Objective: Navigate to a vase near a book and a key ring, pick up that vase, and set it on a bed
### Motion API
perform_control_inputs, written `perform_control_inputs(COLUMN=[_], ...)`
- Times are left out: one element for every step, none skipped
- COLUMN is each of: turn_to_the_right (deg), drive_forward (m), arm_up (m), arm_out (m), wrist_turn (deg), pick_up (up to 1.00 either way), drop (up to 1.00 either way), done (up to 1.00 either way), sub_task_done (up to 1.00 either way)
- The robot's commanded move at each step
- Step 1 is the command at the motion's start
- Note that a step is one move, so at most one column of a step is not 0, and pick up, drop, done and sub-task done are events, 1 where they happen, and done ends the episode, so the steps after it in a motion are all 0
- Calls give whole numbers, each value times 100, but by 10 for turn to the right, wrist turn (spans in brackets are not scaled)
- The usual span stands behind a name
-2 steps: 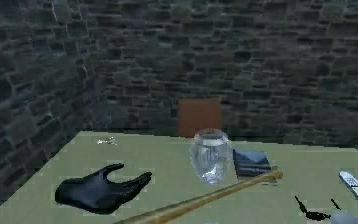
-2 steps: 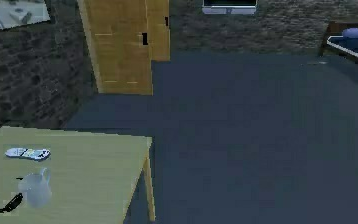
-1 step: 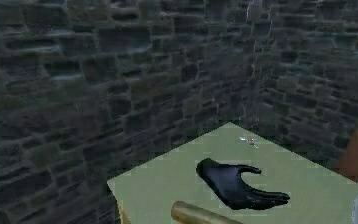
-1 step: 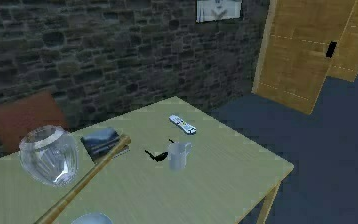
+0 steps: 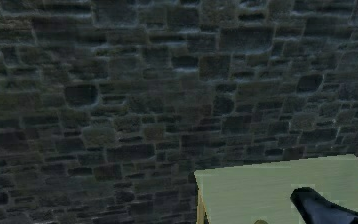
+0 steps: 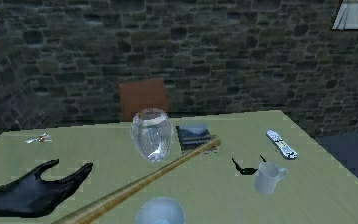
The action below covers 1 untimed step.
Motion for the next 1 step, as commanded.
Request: perform_control_inputs(turn_to_the_right=[0], drive_forward=[0], arm_up=[50], arm_out=[0], wrist_turn=[0], pick_up=[0], drop=[0], done=[0], sub_task_done=[0])
